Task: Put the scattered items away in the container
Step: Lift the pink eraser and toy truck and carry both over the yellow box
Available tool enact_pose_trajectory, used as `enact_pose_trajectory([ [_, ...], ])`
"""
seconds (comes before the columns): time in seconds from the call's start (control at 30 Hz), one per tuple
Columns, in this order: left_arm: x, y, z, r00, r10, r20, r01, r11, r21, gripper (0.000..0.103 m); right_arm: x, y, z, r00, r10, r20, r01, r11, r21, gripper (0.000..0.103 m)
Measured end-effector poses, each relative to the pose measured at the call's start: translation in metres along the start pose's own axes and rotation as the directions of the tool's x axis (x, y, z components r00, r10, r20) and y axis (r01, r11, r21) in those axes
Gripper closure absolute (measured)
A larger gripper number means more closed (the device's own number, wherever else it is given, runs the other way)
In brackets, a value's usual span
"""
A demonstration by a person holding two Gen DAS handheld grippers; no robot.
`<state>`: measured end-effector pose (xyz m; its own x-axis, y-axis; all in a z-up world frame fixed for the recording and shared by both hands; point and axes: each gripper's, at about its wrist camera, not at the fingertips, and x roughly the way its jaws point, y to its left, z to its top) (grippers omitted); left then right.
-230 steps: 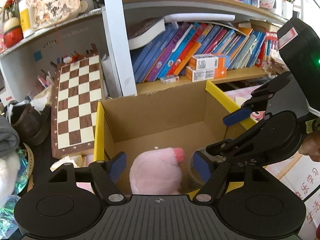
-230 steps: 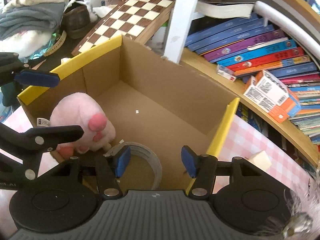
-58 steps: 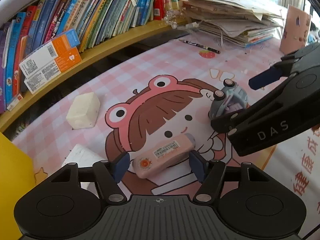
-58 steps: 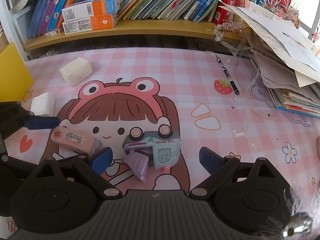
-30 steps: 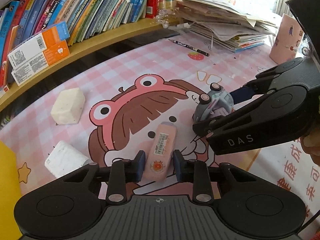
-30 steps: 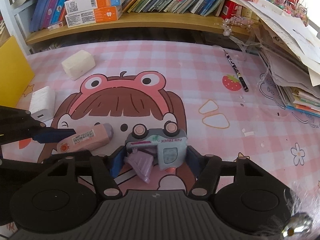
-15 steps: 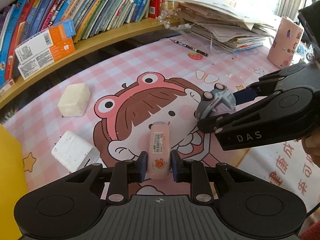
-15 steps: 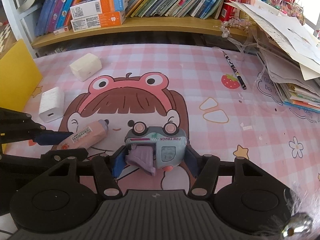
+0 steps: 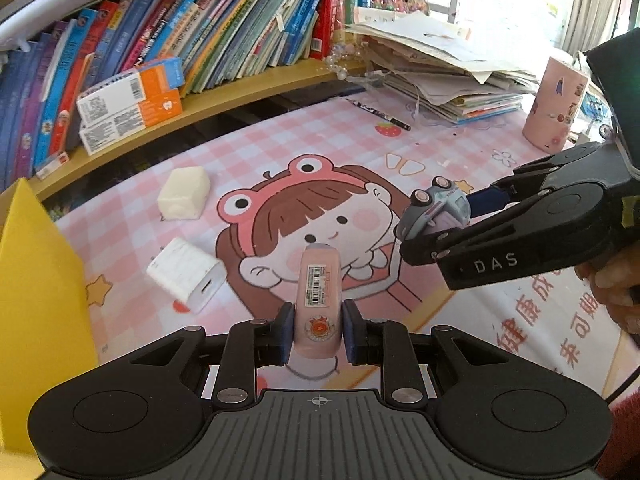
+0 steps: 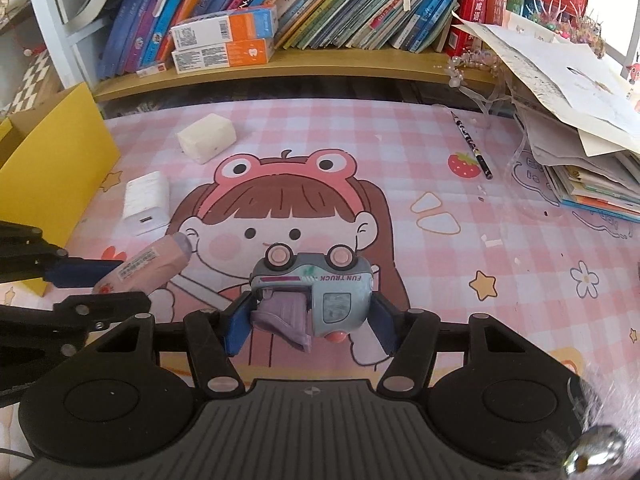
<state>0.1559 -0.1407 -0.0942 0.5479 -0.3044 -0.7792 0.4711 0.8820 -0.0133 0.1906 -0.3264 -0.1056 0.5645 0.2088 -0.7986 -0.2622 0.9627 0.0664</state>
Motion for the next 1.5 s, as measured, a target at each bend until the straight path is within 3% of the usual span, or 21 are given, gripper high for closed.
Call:
enact_pose_trajectory([
  [0.83, -0.067, -0.012, -0.042, 0.997, 0.033, 0.067, -0.032, 0.999, -0.017, 0.08, -0.057, 0.039, -0.035, 0.999, 0.009, 0.044, -0.007, 0.999, -0.041, 0.044],
  [1.5, -0.102, 0.004, -0.058, 0.992, 0.007, 0.125, -0.011, 1.0, 0.027, 0.08, -0.078, 0.076, -0.042, 0.997, -0.019, 0.079, 0.022, 0.999, -0.032, 0.044],
])
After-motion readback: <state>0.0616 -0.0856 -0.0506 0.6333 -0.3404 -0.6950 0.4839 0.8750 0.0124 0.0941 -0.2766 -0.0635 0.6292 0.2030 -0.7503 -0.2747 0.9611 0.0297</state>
